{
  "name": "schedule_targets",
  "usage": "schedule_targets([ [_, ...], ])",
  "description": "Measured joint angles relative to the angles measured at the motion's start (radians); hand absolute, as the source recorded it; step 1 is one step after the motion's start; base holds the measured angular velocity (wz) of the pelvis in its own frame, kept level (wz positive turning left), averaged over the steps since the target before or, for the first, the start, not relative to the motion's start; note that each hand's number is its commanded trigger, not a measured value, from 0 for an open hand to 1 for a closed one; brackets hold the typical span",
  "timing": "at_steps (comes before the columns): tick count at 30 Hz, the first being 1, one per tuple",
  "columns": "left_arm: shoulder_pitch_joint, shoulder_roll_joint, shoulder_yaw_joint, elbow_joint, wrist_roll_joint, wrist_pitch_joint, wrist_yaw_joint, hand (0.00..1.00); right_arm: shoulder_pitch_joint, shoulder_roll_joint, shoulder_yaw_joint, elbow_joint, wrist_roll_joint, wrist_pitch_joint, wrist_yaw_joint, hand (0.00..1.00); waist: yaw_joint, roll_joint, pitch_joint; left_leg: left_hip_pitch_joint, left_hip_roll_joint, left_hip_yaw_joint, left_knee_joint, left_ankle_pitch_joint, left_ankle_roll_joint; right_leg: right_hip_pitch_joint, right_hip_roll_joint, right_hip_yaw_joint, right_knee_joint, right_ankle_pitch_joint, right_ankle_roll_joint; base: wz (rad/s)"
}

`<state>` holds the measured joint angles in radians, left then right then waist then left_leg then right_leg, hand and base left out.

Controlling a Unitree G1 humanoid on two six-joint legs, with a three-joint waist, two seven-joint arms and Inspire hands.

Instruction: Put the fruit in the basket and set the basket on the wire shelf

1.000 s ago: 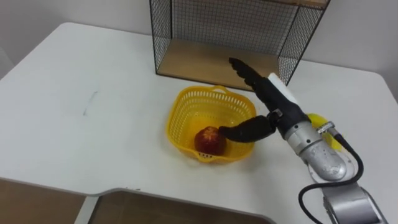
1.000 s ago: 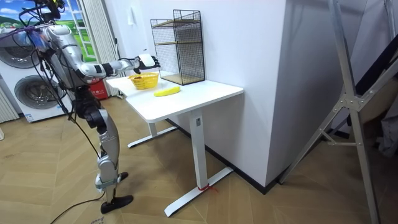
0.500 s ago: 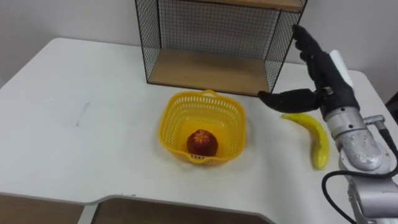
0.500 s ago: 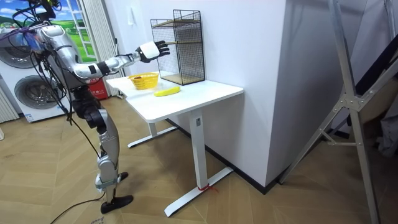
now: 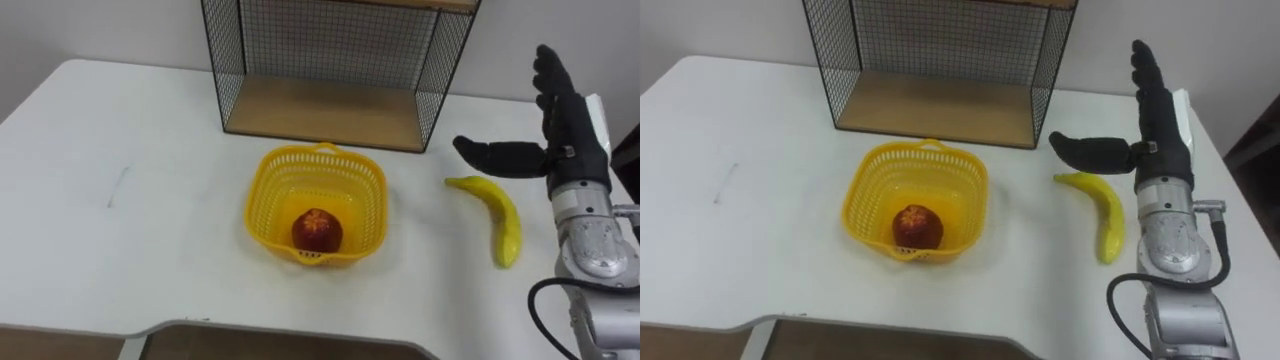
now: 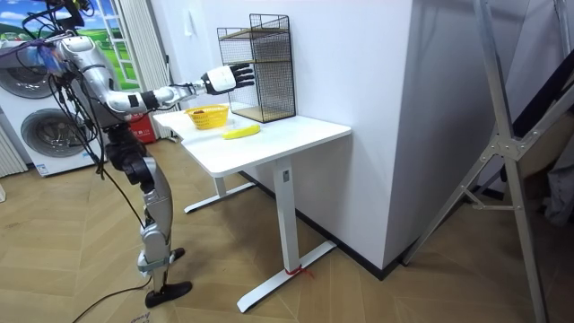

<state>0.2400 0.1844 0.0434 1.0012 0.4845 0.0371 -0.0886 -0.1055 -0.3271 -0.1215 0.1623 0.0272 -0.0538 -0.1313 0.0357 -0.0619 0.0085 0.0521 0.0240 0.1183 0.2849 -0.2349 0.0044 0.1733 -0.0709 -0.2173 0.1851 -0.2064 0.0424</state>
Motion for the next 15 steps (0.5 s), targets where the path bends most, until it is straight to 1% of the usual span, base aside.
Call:
schedule_targets([
  [1,0.013,0.001,0.0,0.0,0.0,0.001,0.0,0.0,-0.003,-0.003,0.0,0.007,0.007,0.0,-0.01,0.0,-0.002,-0.001,-0.0008,0.001,0.0,0.0,0.0,0.0,-0.001,0.0,0.0,0.0,0.0,0.0,0.0,0.0],
  [4,0.019,0.002,0.0,-0.002,0.0,0.009,0.0,0.0,-0.008,-0.019,0.0,0.033,0.011,0.002,-0.013,0.0,-0.004,-0.006,-0.0016,0.0,-0.001,-0.008,-0.002,0.0,-0.001,0.0,0.0,-0.001,0.0,0.0,0.0,0.05],
  [6,0.024,0.003,0.0,-0.002,-0.001,0.013,0.0,0.0,-0.009,-0.023,0.0,0.04,0.012,0.004,-0.012,0.0,-0.003,-0.009,-0.0027,0.001,-0.001,-0.008,-0.004,0.0,-0.001,0.0,0.0,0.0,0.0,0.0,0.0,0.02],
  [9,0.03,0.004,0.002,-0.002,-0.003,0.027,0.0,0.0,-0.044,-0.027,-0.001,0.109,0.008,0.005,-0.009,0.0,-0.003,-0.015,-0.0054,0.003,-0.002,-0.011,-0.005,0.0,-0.001,0.001,0.0,0.001,0.0,0.0,0.0,0.0],
  [11,0.03,0.008,0.002,-0.002,-0.007,0.027,-0.001,0.0,-0.057,-0.029,-0.001,0.155,0.008,0.007,-0.006,0.0,-0.001,-0.021,-0.0068,0.003,-0.002,-0.014,-0.003,0.0,-0.001,0.004,0.001,0.001,0.0,0.0,0.0,0.02],
  [14,0.03,0.008,0.005,-0.002,-0.021,0.03,-0.005,0.0,-0.072,-0.029,0.0,0.225,0.012,0.015,0.015,0.0,0.001,-0.022,-0.0064,0.001,-0.003,-0.016,0.001,0.0,-0.001,0.006,0.0,-0.004,0.0,0.0,0.0,0.01],
  [15,0.03,0.008,0.013,-0.002,-0.021,0.031,-0.006,0.0,-0.075,-0.029,0.0,0.247,0.014,0.026,0.025,0.0,0.002,-0.022,-0.0062,0.001,-0.003,-0.016,0.003,0.0,-0.001,0.006,0.0,-0.004,0.0,0.0,0.0,0.0],
])
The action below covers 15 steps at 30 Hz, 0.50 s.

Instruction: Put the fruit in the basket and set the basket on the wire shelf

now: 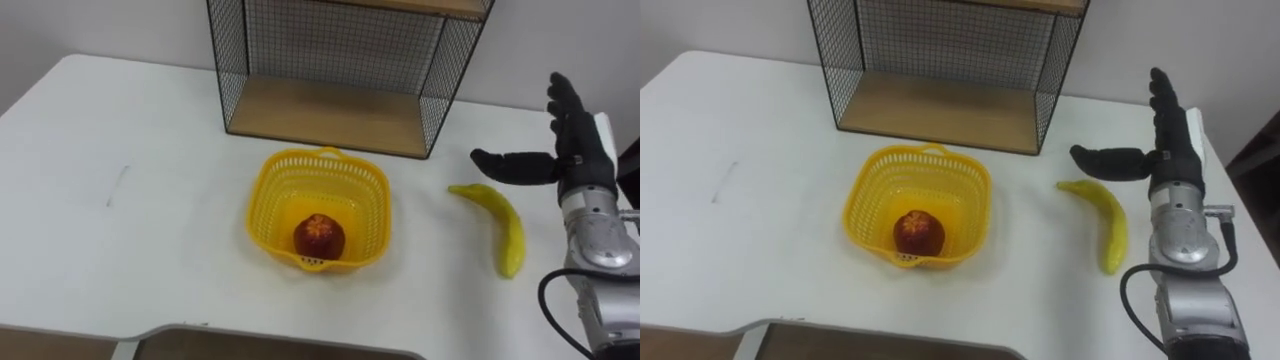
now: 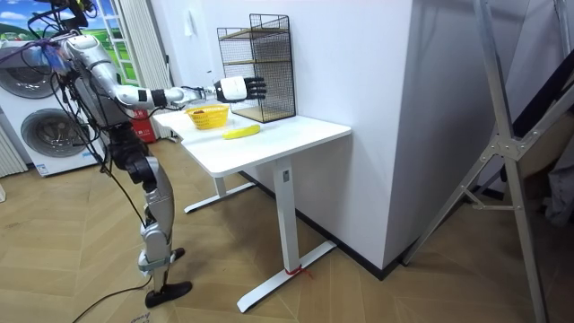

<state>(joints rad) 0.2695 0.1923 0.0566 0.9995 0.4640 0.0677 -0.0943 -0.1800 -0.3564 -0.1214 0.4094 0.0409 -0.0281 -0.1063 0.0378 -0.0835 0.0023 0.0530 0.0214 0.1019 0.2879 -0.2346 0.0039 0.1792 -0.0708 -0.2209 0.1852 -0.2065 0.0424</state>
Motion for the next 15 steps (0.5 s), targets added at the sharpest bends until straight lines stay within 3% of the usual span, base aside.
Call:
schedule_targets([
  [8,-0.002,0.0,0.019,0.002,0.001,0.02,-0.004,0.0,-0.037,-0.004,0.0,0.127,-0.002,0.017,0.067,0.0,-0.004,0.009,0.0043,-0.008,0.001,0.001,0.003,0.0,0.0,-0.002,0.0,0.001,0.0,0.0,0.0,0.0],
  [15,0.0,0.0,0.019,0.001,0.001,0.029,-0.004,0.0,-0.076,-0.008,-0.001,0.225,-0.005,0.036,0.122,0.0,-0.007,0.01,0.0032,-0.009,0.0,0.001,0.004,0.001,0.0,-0.004,0.0,0.002,0.0,0.0,0.0,0.0],
])
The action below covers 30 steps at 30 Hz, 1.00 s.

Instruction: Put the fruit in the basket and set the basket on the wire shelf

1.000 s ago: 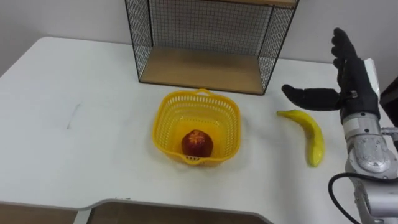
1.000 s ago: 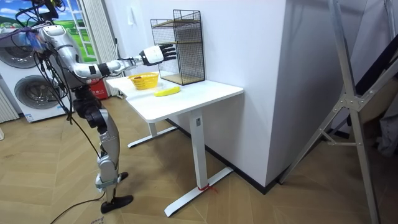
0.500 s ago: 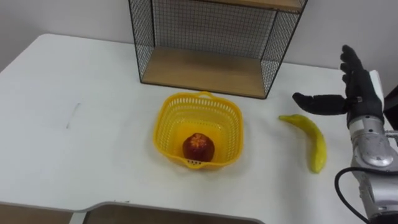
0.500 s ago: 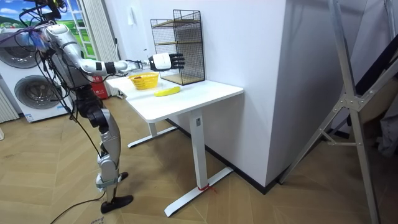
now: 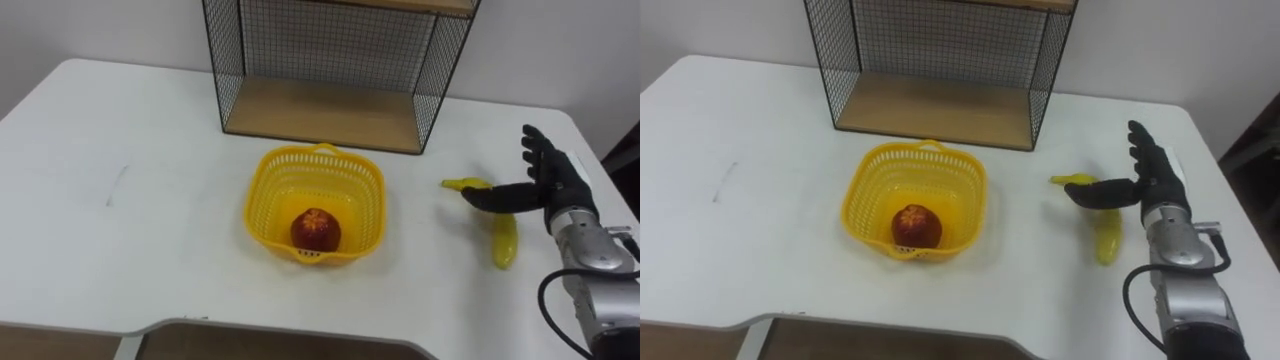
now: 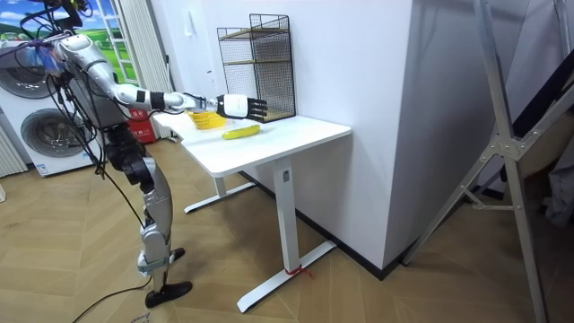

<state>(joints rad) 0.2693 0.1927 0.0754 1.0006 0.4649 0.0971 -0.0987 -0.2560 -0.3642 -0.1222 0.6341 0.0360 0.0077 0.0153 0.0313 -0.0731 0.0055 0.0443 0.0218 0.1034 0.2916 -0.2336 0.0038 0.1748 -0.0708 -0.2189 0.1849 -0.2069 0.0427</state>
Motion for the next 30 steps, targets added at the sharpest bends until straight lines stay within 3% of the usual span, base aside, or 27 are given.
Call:
schedule_targets([
  [9,0.015,0.001,0.0,-0.036,0.0,0.005,0.001,0.0,0.0,0.0,0.005,0.125,0.002,0.004,0.048,0.0,0.003,0.0,-0.0034,0.001,0.0,-0.006,0.007,0.0,0.0,0.003,0.0,-0.004,0.001,0.0,0.0,0.0],
  [30,0.013,0.004,0.001,-0.035,-0.001,0.005,0.0,0.0,0.002,0.0,0.003,0.147,-0.018,0.002,0.089,0.0,0.003,-0.009,-0.0086,-0.002,-0.004,-0.015,0.016,0.0,0.0,0.017,0.001,-0.004,-0.017,-0.001,-0.001,0.01],
])
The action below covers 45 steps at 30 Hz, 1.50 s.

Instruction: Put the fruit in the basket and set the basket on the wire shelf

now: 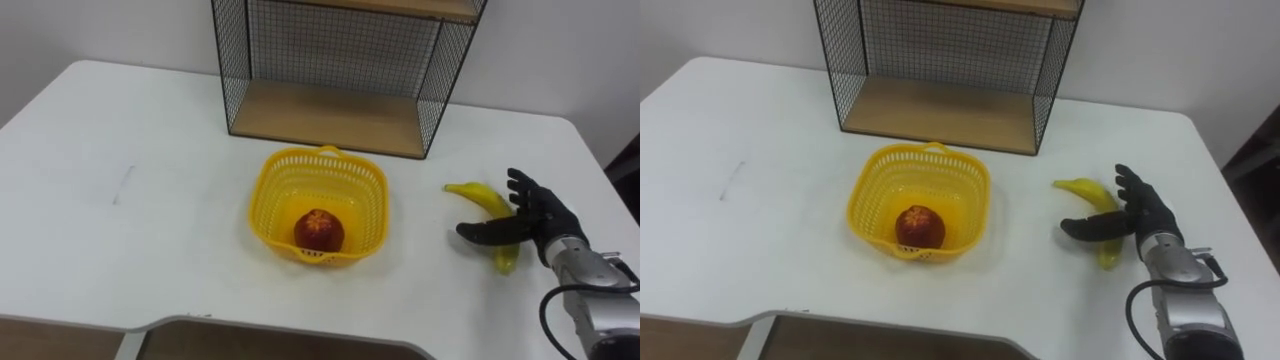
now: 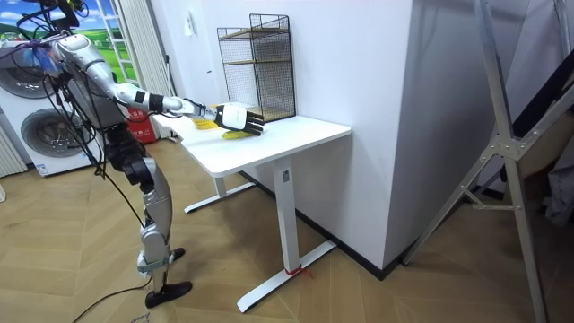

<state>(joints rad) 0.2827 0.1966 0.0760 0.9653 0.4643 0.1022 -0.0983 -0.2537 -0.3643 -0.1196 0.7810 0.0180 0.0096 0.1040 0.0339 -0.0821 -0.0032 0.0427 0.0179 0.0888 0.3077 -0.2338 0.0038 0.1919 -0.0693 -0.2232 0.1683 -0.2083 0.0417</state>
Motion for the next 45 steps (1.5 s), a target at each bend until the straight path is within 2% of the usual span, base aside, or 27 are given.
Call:
schedule_targets([
  [12,-0.021,0.002,-0.001,0.031,0.0,0.0,-0.001,0.0,0.0,0.0,0.02,0.004,-0.125,-0.001,0.001,0.0,0.003,-0.003,0.0,0.002,0.001,-0.007,-0.005,0.0,0.0,0.0,0.0,-0.008,0.01,0.0,0.0,0.0],
  [14,-0.019,0.004,-0.002,0.036,0.0,0.0,-0.001,0.0,0.0,0.0,0.021,0.013,-0.145,-0.001,0.0,0.0,0.004,-0.002,0.0034,0.004,0.001,-0.011,-0.004,0.0,0.0,0.0,-0.001,-0.012,0.02,0.0,0.0,0.05],
  [18,-0.02,0.013,-0.001,0.036,-0.001,0.0,-0.001,0.0,-0.001,0.0,0.021,0.038,-0.148,-0.006,-0.006,0.0,0.022,-0.015,0.0076,0.002,0.001,-0.01,-0.002,0.0,0.0,0.0,-0.001,-0.014,0.019,0.001,0.0,0.01],
  [31,-0.021,0.016,-0.001,0.032,-0.001,0.0,-0.001,0.0,-0.001,0.0,0.021,0.056,-0.191,-0.013,-0.017,0.0,0.024,-0.012,0.006,0.001,0.001,-0.011,0.0,-0.001,0.0,0.001,-0.001,-0.011,0.019,0.001,0.0,0.0],
  [32,-0.021,0.016,-0.001,0.031,-0.001,0.0,-0.001,0.0,-0.001,0.0,0.021,0.055,-0.192,-0.013,-0.016,0.62,0.024,-0.011,0.0056,0.001,0.001,-0.011,0.0,-0.001,0.0,0.001,-0.001,-0.011,0.019,0.001,0.0,0.0],
  [33,-0.021,0.017,-0.001,0.031,-0.001,0.0,-0.001,0.0,-0.001,0.0,0.02,0.055,-0.198,-0.014,-0.016,1.0,0.024,-0.01,0.0047,0.001,0.001,-0.011,0.0,-0.001,0.0,0.001,0.0,-0.011,0.019,0.001,0.0,0.0],
  [40,-0.02,0.017,0.001,0.03,0.0,0.0,-0.001,0.0,-0.001,-0.008,0.016,0.058,-0.288,-0.022,-0.071,1.0,0.026,0.0,-0.0027,0.004,0.001,-0.011,0.0,0.0,0.0,0.003,0.0,-0.012,0.019,0.001,0.0,0.0],
  [45,-0.02,0.018,0.0,0.02,0.0,0.0,-0.001,0.0,-0.001,-0.031,0.017,0.059,-0.331,-0.019,-0.08,1.0,0.026,0.0,-0.0023,0.004,0.001,-0.011,-0.002,0.0,0.0,0.003,0.0,-0.014,0.018,0.001,0.0,0.0],
])
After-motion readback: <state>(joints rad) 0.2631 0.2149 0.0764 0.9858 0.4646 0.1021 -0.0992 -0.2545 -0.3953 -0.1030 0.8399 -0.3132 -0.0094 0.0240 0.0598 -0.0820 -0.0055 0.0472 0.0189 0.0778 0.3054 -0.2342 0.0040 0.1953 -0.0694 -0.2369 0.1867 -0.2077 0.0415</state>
